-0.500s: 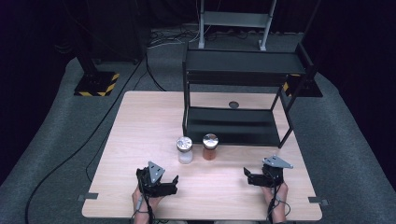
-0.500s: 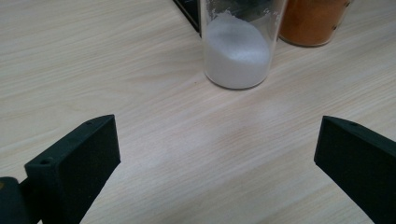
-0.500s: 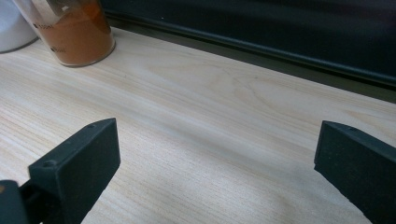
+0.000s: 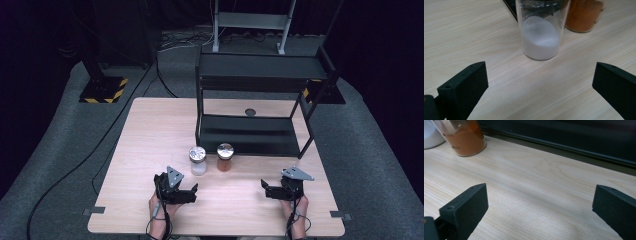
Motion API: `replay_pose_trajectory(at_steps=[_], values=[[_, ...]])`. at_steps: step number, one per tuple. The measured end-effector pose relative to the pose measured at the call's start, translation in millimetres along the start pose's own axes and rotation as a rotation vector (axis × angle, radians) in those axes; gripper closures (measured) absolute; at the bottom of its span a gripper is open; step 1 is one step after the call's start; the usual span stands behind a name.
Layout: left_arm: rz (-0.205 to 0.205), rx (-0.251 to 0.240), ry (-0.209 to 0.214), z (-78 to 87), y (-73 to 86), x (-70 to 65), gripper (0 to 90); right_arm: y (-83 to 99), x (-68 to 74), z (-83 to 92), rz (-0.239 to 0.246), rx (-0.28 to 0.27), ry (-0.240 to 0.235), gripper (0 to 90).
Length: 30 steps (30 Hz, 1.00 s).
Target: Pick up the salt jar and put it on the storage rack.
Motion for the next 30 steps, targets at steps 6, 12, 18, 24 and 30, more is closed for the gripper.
replay_pose_trajectory(at_steps=[6, 12, 18, 24, 30], values=[[0.009, 0.001, 0.02, -12.0, -7.1, 1.7, 0.0, 0.4, -0.5, 0.4, 0.002, -0.003, -0.004, 0.0], [0.003, 0.0, 0.032, -22.9, -12.2, 2.5, 0.0, 0.8, -1.0, 0.6, 0.002, -0.006, -0.006, 0.0], [0.009, -0.004, 0.041, -30.7, -16.1, 6.4, 0.0, 0.7, -1.0, 0.5, 0.002, -0.006, -0.006, 0.0], [0.008, -0.019, 0.043, -38.0, -19.5, 12.5, 0.0, 0.9, -1.0, 0.5, 0.0, -0.008, -0.004, 0.0], [0.017, -0.027, 0.049, -46.1, -20.1, 16.6, 0.0, 0.8, -0.8, 0.4, 0.0, -0.007, -0.003, 0.0]])
Point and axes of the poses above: each handheld gripper's, and its own axes: z roughly backward along the jaws, y roughly out of its underside, x roughly to its left, the point moved 4 cm from there along -z, roughly forward along the jaws, and after that the axes turned 12 degrees about -z, right-handed, at the moved point
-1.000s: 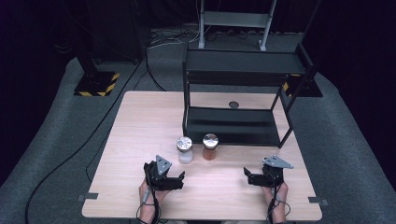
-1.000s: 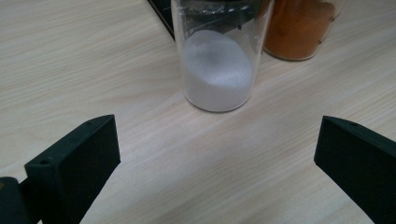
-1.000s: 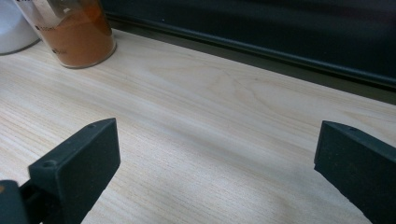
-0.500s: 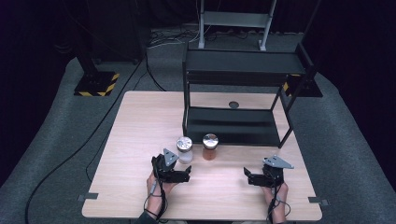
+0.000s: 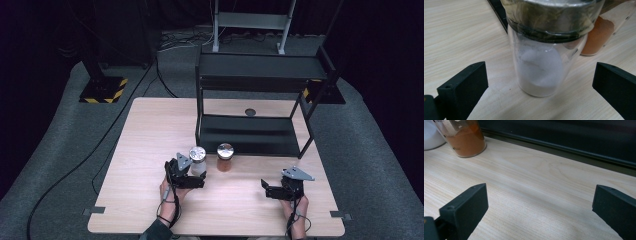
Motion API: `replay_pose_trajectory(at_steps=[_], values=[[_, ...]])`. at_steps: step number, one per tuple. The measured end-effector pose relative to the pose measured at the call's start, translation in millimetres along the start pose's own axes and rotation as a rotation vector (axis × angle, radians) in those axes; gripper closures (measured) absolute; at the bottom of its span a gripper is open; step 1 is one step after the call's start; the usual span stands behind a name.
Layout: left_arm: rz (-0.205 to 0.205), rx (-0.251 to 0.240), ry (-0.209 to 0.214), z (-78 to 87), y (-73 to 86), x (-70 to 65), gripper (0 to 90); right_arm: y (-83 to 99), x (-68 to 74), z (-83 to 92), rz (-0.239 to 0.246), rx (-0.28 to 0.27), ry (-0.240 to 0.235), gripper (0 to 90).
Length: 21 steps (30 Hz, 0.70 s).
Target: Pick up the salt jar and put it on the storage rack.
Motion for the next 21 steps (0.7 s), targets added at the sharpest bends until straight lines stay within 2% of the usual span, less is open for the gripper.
replay_pose_trajectory(at_steps=[16, 20, 21], values=[[-0.025, 0.004, 0.019, -15.0, -8.4, 2.6, 0.0, -0.3, 0.2, -0.3, -0.001, 0.001, 0.001, 0.0], [-0.032, 0.012, -0.001, -16.9, -10.0, 0.0, 0.1, -0.2, 0.0, -0.2, 0.0, 0.001, 0.0, 0.0], [-0.025, 0.008, -0.008, -17.0, -9.4, -0.5, 4.5, -0.3, 0.1, -0.3, 0.0, 0.001, 0.001, 0.0]])
Point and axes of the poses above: each handheld gripper's, and its own axes: z roughly backward along the jaws, y roughly out of its underside, x roughly to its left, the point moved 4 cm from there along -z, roughly forward along the jaws, and after that the axes turned 12 degrees about -z, right-handed, at the moved point
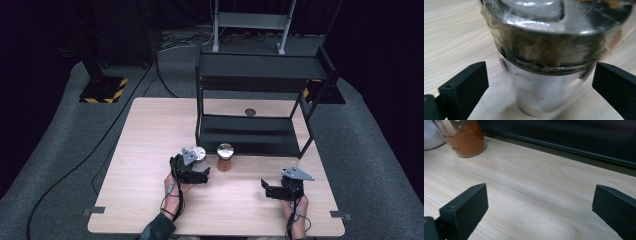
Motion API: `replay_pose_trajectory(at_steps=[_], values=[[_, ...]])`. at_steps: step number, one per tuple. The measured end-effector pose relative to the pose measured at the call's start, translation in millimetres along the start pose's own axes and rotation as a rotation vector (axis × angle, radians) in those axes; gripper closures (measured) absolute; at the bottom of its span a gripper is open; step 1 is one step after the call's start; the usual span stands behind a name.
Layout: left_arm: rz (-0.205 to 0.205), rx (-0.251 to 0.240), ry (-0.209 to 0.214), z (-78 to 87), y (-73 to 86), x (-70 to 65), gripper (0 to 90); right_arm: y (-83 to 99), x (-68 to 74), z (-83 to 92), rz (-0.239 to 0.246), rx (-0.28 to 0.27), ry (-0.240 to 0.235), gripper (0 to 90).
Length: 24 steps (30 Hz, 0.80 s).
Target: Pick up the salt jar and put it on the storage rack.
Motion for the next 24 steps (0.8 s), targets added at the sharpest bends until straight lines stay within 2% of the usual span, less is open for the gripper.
replay_pose_trajectory(at_steps=[5, 7, 14, 24], values=[[0.015, -0.021, 0.018, 0.6, 3.2, 3.8, 15.0, -0.1, 0.0, -0.1, 0.0, 0.001, -0.001, 0.0], [0.012, -0.026, 0.01, 0.4, 3.9, 3.1, 19.6, -0.2, 0.0, -0.1, 0.0, 0.001, -0.001, 0.0], [0.009, -0.038, 0.025, -1.7, 5.3, 3.6, 28.3, -0.5, 0.4, -0.3, 0.0, 0.004, 0.001, 0.0], [-0.003, -0.042, 0.025, -1.2, 6.3, 3.2, 30.3, -0.7, 0.4, -0.4, 0.003, 0.005, 0.0, 0.0]])
Point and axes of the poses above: each handheld gripper's, and its own axes: z roughly backward along the jaws, y roughly out of its underside, x roughly to its left, the point moved 4 cm from there along -z, roughly forward along the jaws, and after that the axes turned 12 degrees about -z, right-handed, at the moved point
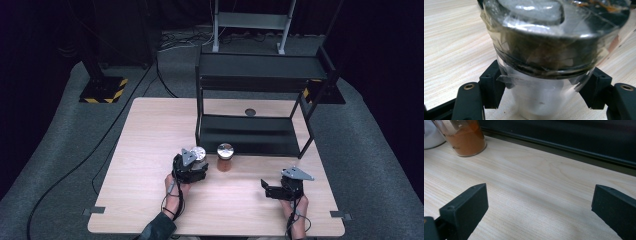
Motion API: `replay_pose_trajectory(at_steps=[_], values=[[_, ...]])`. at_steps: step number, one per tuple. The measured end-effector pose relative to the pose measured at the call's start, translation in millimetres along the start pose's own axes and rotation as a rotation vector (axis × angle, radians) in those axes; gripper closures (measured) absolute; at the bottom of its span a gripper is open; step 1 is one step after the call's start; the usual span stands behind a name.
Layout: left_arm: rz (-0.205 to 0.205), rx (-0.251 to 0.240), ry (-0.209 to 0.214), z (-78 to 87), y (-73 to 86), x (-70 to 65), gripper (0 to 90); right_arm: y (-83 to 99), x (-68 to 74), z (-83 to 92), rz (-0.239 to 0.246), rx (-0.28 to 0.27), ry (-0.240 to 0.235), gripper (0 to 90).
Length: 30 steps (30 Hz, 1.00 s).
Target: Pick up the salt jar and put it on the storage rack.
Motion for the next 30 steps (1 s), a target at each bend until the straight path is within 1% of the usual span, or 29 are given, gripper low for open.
replay_pose_trajectory(at_steps=[15, 30], values=[[-0.009, 0.002, 0.009, 0.4, -0.6, 1.8, 30.6, 0.0, -0.5, 0.1, -0.002, -0.001, -0.002, 0.0], [-0.024, 0.019, 0.019, 4.0, -3.3, 2.7, 30.5, -0.1, -0.7, 0.0, 0.0, 0.0, -0.004, 0.0]])
Point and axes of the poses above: each handheld gripper's, and its own axes: z roughly backward along the jaws, y roughly out of its underside, x roughly to its left, the point moved 4 cm from there along -z, roughly forward along the jaws, and after that the axes turned 12 degrees about -z, right-handed, at the moved point
